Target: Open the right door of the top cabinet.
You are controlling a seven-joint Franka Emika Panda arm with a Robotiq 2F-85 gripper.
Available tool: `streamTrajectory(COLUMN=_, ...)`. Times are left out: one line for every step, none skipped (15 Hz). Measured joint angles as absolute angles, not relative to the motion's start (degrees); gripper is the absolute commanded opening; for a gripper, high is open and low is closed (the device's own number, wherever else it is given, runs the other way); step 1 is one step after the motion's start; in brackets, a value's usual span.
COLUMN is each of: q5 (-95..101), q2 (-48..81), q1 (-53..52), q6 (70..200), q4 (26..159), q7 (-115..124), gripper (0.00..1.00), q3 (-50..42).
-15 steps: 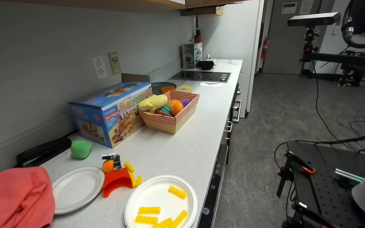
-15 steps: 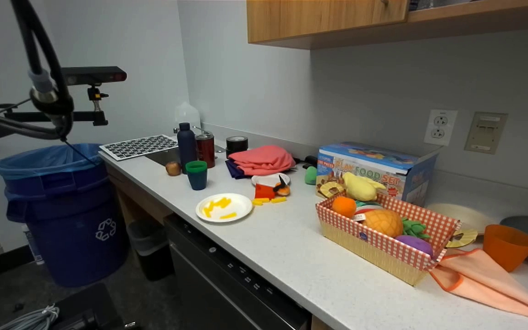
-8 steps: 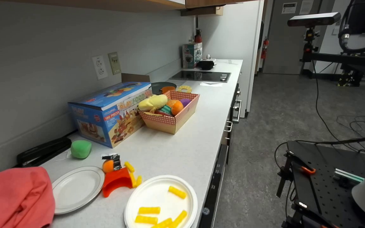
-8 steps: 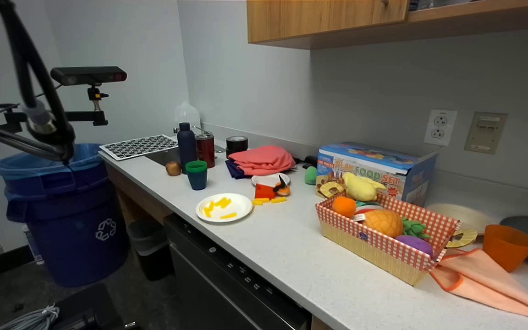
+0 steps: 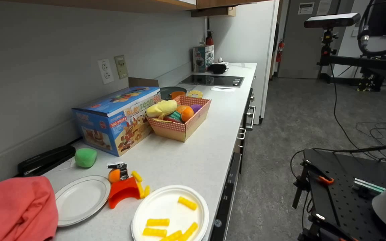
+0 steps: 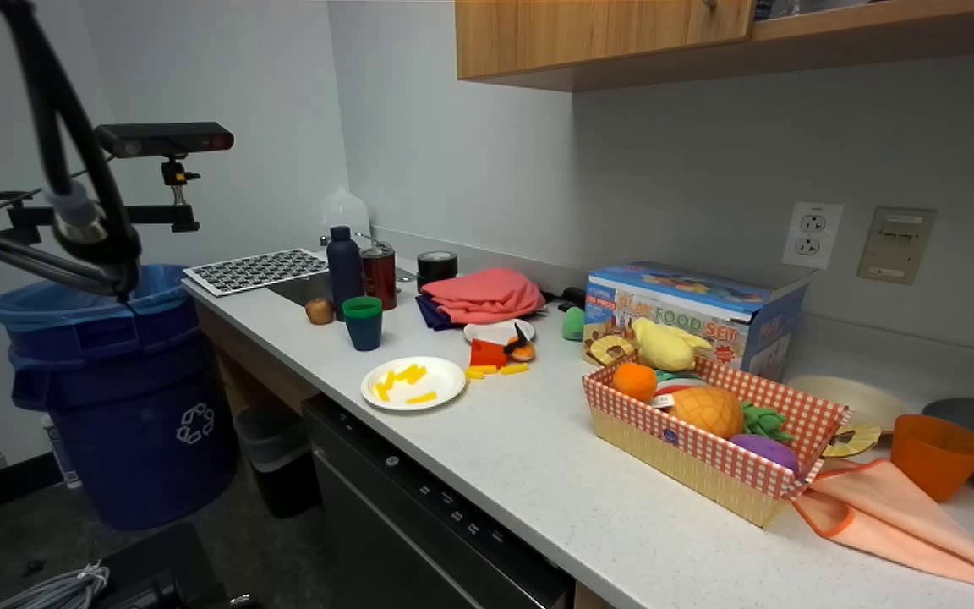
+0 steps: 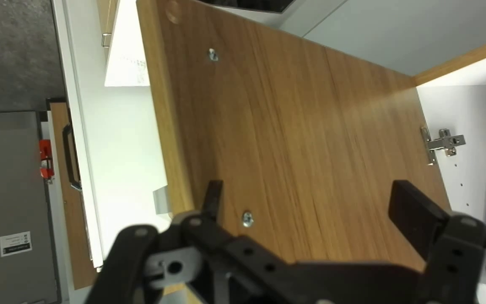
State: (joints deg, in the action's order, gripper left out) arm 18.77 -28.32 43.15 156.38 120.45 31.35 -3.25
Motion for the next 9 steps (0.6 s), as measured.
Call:
streamTrajectory(q5=18.8, q2=-28.2, q1=43.2, q6=156.4, q4=120.5, q7=31.4, gripper=1.0, q3=-3.2)
streamTrajectory(q5=18.8, q2=-28.0, q1=43.5, q6=156.4, q4=120.4, q7=31.9, gripper=1.0, q3=-3.0)
streamTrajectory(q5=18.8, q2=-27.4, q1=44.3, q6=156.5, q4=120.0, q7=33.0, gripper=1.0, q3=-2.4)
streamTrajectory(q5=18.9, q2=-26.5, q1=45.4, q6=156.5, q4=119.4, q7=34.4, gripper=1.0, q3=-1.7)
streamTrajectory(q5=19.1, q2=-25.3, q1=46.6, q6=156.5, q4=118.4, q7=36.0, gripper=1.0, q3=-0.9)
streamTrajectory(q5=19.5, q2=-23.9, q1=47.9, q6=156.5, q4=117.3, q7=37.7, gripper=1.0, q3=-0.2)
streamTrajectory(q5=20.4, q2=-22.2, q1=49.1, q6=156.5, q4=116.0, q7=39.6, gripper=1.0, q3=0.4)
streamTrajectory(q5=21.6, q2=-20.5, q1=50.3, q6=156.5, q4=114.5, q7=41.7, gripper=1.0, q3=0.9)
streamTrajectory(q5=23.0, q2=-18.8, q1=51.2, q6=156.5, q4=113.1, q7=43.8, gripper=1.0, q3=1.1)
